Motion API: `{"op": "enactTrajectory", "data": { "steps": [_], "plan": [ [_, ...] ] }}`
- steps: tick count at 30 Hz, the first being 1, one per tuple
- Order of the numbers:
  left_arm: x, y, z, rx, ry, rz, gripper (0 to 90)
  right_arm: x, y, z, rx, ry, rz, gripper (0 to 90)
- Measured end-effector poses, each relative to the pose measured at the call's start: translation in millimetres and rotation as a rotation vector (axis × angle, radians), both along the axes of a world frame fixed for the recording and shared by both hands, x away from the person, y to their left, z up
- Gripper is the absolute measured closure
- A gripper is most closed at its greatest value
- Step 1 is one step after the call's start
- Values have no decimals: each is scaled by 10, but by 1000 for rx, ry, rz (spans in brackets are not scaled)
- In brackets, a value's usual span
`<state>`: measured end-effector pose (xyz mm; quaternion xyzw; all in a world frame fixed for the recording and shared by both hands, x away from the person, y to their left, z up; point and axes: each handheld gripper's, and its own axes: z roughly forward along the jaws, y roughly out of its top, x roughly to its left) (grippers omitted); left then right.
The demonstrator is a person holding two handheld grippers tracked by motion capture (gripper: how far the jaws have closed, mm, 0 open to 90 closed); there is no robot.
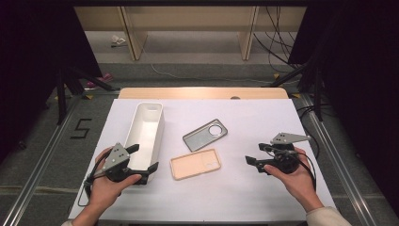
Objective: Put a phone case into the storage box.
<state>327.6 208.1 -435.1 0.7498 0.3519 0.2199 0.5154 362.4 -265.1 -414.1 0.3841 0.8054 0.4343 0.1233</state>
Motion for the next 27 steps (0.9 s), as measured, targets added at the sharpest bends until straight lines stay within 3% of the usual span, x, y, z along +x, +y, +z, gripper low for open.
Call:
{"op": "enactTrajectory", "data": {
  "steps": [6, 9, 10, 11, 12, 13, 15, 16, 17, 20, 21, 27],
  "plan": [
    [-4, -6, 1, 1, -1, -3, 54, 1, 8, -3, -7, 4, -5, 243],
    [-6, -9, 3, 3, -3, -5, 55, 16, 22, -19, -33, 9, -13, 371],
    [-6, -10, 5, 5, -3, -5, 55, 16, 22, -19, -33, 9, -13, 371],
    [-8, -13, 6, 5, -3, -3, 56, 50, 52, -40, -69, 30, -18, 556],
    [-8, -13, 6, 5, -3, -3, 56, 50, 52, -40, -69, 30, -18, 556],
    [-8, -16, 7, 6, -3, -3, 56, 101, 110, -66, -113, 61, -8, 698],
    [-8, -18, 8, 6, -3, -3, 57, 139, 144, -81, -139, 76, -9, 744],
    [-8, -19, 9, 6, -3, -5, 57, 221, 208, -107, -165, 104, -5, 842],
    [-8, -22, 10, 7, -5, -6, 57, 270, 239, -117, -183, 118, -3, 872],
    [-9, -24, 9, 8, -5, -8, 58, 379, 306, -131, -208, 147, -7, 900],
    [-10, -22, 8, 7, -4, -7, 58, 507, 377, -151, -234, 171, -11, 900],
    [-12, -21, 9, 4, -4, -9, 58, 828, 646, -239, -301, 225, 1, 900]
  ]
}}
